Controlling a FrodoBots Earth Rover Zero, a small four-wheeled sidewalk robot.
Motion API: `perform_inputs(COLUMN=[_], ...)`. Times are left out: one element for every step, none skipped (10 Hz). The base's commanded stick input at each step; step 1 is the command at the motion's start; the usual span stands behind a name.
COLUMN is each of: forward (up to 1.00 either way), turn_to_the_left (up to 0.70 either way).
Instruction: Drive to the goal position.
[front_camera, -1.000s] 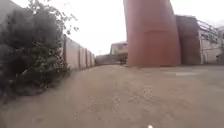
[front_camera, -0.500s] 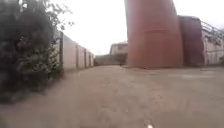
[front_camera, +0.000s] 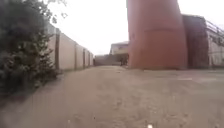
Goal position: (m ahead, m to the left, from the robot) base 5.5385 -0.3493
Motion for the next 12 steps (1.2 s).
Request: perform_inputs(forward=[1.00, 1.00, 1.00, 1.00, 1.00, 1.00, 1.00, 1.00, 1.00, 1.00, 1.00, 1.00], turn_to_the_left=[0.00, 0.00, 0.00, 0.00, 0.00, 0.00, 0.00, 0.00, 0.00, 0.00, 0.00, 0.00])
